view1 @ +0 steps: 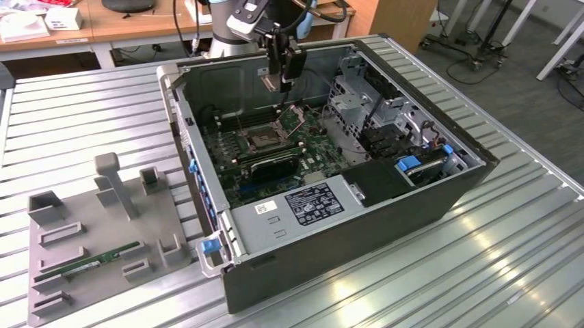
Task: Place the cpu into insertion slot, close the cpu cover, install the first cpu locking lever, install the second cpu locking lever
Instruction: 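Place the cpu into insertion slot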
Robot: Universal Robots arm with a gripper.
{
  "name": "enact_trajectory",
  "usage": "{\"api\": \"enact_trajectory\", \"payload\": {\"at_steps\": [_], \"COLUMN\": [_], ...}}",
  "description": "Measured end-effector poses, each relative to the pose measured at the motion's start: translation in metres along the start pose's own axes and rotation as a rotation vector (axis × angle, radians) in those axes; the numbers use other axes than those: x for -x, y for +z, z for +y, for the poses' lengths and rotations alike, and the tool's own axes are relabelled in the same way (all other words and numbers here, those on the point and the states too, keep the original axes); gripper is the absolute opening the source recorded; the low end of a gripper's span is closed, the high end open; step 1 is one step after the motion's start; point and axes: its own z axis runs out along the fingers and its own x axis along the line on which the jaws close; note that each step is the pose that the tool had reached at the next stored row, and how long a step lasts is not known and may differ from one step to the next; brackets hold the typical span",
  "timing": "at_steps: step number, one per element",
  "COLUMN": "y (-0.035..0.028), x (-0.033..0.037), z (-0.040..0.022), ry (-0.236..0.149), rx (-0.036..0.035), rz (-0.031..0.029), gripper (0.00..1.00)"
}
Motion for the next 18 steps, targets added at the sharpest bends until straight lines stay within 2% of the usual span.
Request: {"api": "enact_trajectory", "payload": {"at_steps": [3,4,6,13,18], "y": [0.0001,0.0004,0.0009,0.0018,0.0058], "x": [0.0000,-0.0001,0.0000,0.0000,0.0001], "z": [0.0000,0.0000,-0.0001,-0.0002,-0.0007], "ry": [0.000,0.000,0.000,-0.002,-0.071], "rx": [-0.0004,-0.0044,-0.0245,-0.0262,-0.0275], "rz": [-0.0001,0.0001,-0.0011,-0.0006,0.0040], "gripper": [0.55,0.55,0.55,0.55,0.55]}}
